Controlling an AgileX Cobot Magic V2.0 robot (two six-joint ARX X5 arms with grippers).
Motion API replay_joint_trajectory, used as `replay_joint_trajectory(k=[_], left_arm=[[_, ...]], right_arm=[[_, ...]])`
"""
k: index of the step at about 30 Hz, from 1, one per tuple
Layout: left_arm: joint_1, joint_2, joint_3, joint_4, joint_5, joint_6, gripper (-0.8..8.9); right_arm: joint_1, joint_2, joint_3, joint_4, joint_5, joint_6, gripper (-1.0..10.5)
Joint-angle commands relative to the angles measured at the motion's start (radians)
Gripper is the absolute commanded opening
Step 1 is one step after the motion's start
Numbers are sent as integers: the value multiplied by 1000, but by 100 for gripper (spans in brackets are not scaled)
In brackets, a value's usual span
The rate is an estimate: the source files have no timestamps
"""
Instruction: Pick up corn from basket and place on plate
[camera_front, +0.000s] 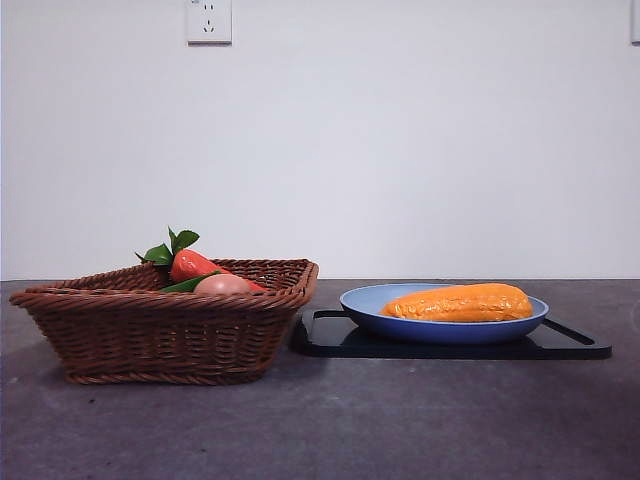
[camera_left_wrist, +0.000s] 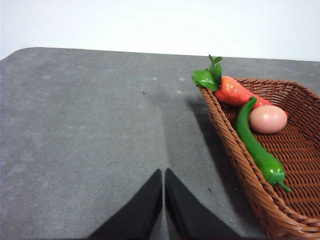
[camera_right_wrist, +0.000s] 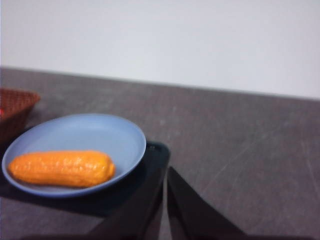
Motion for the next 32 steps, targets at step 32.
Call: replay_joint_trajectory(k=[32], left_arm=[[3, -1, -28, 8, 2, -2, 8]], right_arm=[[1, -35, -6, -143, 3, -1, 2]])
